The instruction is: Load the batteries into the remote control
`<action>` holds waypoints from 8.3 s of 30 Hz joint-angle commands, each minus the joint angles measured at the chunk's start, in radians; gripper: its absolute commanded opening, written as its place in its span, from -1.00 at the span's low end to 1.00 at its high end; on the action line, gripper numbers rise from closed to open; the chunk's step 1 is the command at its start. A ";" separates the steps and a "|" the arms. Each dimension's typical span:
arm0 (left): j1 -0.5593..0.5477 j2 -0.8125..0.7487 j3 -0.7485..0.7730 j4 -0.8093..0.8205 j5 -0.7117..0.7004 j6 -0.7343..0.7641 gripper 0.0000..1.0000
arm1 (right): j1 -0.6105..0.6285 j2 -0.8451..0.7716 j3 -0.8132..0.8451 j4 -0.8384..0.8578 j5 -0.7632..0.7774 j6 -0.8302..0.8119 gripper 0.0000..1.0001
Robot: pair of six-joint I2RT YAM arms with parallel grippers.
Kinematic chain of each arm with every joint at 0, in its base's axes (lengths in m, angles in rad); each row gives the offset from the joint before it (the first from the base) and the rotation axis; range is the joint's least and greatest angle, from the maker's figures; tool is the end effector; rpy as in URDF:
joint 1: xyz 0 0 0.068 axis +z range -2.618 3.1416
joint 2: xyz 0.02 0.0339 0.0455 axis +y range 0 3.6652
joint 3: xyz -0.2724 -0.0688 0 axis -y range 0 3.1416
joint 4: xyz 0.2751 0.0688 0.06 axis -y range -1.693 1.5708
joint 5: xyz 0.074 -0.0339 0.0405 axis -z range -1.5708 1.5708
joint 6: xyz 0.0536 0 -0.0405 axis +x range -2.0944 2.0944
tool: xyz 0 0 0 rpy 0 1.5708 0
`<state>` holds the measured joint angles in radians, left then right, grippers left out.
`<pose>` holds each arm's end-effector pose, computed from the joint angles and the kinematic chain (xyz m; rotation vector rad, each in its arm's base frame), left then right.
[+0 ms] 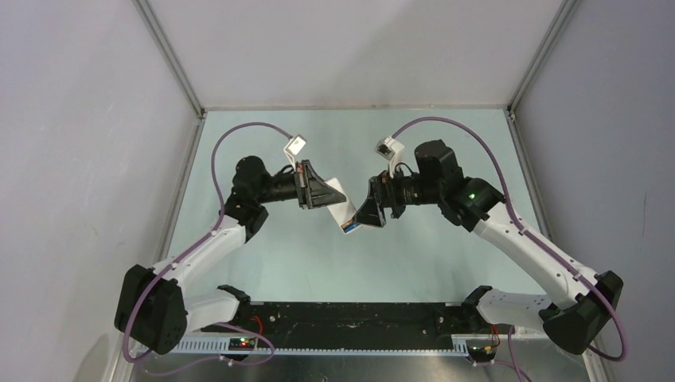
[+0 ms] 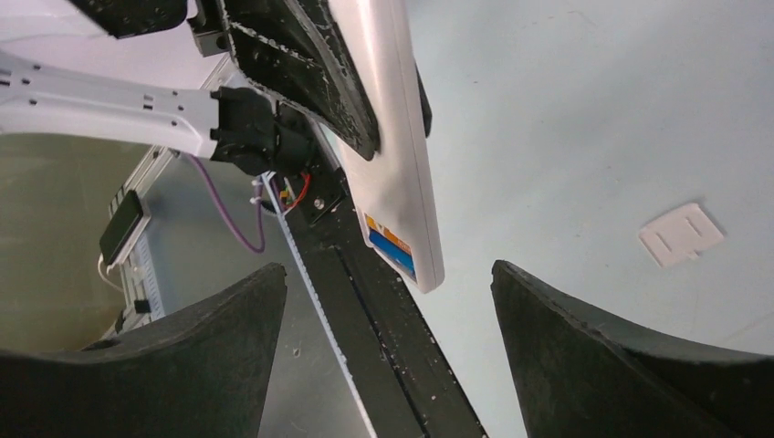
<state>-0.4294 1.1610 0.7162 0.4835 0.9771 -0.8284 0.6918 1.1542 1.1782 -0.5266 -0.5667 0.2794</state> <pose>0.2447 -0.1609 0.3032 0.5516 1.7506 -1.6729 0.2033 0.2058 0.3718 -0.8109 2.0495 1.1590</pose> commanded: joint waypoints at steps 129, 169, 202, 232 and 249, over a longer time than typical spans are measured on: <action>0.193 -0.293 0.087 -0.059 -0.688 -0.790 -1.00 | 0.065 0.259 0.293 0.674 0.203 1.201 -1.00; 0.194 -0.309 0.050 -0.058 -0.618 -0.833 -0.99 | 0.097 0.267 0.318 0.593 0.263 1.073 -1.00; 0.198 -0.313 0.089 -0.058 -0.628 -0.855 -0.99 | 0.102 0.256 0.272 0.480 0.236 1.075 -1.00; 0.201 -0.338 0.049 -0.058 -0.616 -0.922 -0.99 | 0.082 0.190 0.176 0.432 0.323 0.998 -0.85; 0.202 -0.341 0.015 -0.070 -0.618 -0.957 -1.00 | 0.075 0.181 0.151 0.448 0.382 1.040 -0.85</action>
<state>-0.2222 0.8562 0.7280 0.3256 0.3359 -1.7290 0.7628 1.3350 1.3411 -0.0517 -0.2295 1.3178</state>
